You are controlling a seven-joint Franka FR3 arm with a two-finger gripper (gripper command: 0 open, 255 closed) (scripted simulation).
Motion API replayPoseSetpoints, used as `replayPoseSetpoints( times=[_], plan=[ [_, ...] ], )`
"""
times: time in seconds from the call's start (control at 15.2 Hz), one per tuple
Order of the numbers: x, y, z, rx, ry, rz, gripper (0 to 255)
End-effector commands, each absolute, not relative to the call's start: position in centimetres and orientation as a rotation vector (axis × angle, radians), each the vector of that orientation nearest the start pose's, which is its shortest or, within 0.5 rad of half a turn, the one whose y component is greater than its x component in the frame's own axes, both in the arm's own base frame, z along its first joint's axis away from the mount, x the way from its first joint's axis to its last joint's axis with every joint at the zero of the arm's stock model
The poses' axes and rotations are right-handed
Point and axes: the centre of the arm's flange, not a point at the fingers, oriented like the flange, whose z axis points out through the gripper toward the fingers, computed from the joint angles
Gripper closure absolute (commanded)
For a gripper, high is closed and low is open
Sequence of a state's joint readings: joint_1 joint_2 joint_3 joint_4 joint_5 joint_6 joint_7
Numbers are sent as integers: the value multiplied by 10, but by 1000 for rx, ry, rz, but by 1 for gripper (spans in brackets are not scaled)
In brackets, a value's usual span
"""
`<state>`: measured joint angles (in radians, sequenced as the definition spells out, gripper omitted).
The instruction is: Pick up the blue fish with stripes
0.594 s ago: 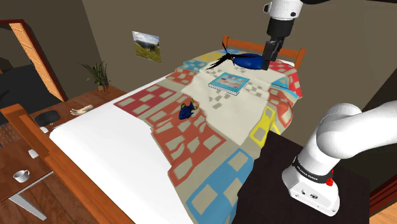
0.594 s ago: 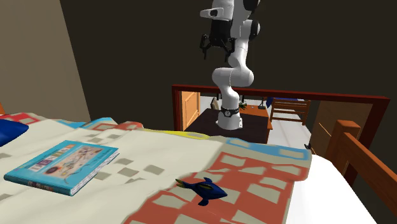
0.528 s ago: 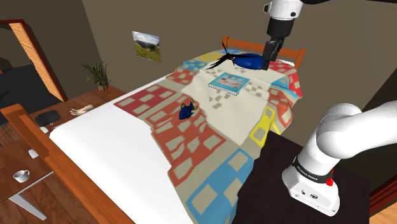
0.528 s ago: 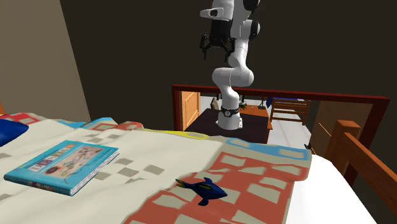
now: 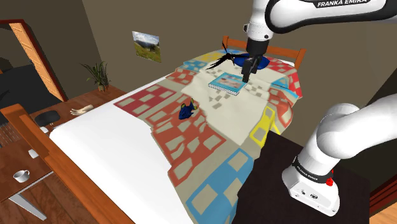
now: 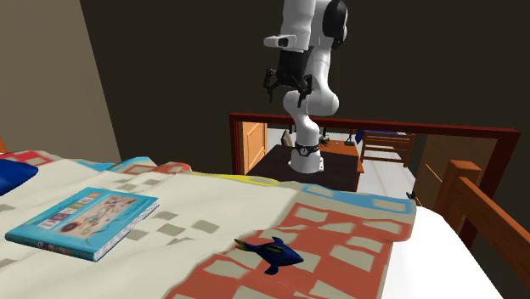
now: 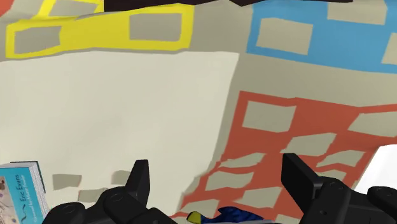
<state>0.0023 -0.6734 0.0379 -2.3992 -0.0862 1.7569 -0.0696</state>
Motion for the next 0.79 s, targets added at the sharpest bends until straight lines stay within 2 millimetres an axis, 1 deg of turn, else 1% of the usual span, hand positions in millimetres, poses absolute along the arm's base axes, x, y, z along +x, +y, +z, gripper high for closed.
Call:
replayPoseSetpoints(
  times=[0.0,0.73],
  plan=[
    [368,15,530,-3244,-198,-61,0],
    [461,40,425,-3243,-242,-113,0]
  ],
)
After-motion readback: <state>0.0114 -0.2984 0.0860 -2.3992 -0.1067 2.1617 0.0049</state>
